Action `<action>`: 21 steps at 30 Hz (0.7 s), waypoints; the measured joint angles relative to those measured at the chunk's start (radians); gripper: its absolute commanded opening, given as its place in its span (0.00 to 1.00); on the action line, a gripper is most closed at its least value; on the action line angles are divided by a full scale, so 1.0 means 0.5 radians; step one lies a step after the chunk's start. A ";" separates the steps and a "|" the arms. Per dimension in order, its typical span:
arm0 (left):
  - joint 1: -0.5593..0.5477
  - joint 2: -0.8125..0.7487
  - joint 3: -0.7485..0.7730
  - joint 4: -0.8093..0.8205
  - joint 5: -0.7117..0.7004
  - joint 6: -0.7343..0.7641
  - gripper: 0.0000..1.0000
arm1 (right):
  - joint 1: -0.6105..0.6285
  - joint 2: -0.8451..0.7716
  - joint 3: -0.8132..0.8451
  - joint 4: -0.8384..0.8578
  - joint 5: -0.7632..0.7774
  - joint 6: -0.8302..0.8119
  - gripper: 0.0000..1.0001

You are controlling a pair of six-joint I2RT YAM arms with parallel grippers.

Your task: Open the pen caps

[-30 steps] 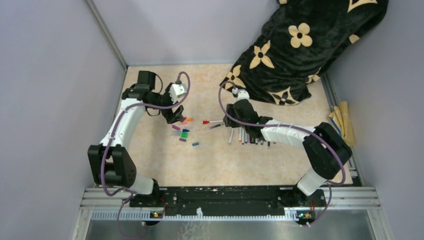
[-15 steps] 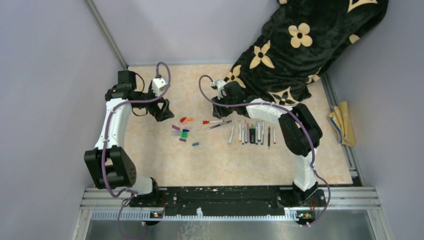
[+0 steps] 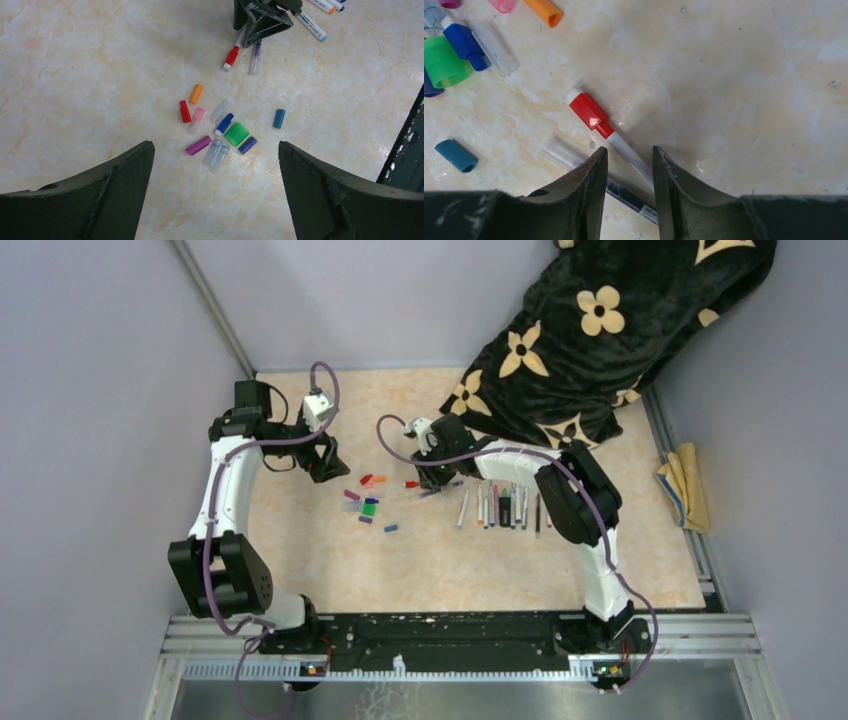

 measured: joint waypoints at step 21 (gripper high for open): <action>0.000 0.003 -0.066 -0.001 0.108 0.113 0.99 | -0.005 0.009 0.015 0.003 0.128 0.031 0.00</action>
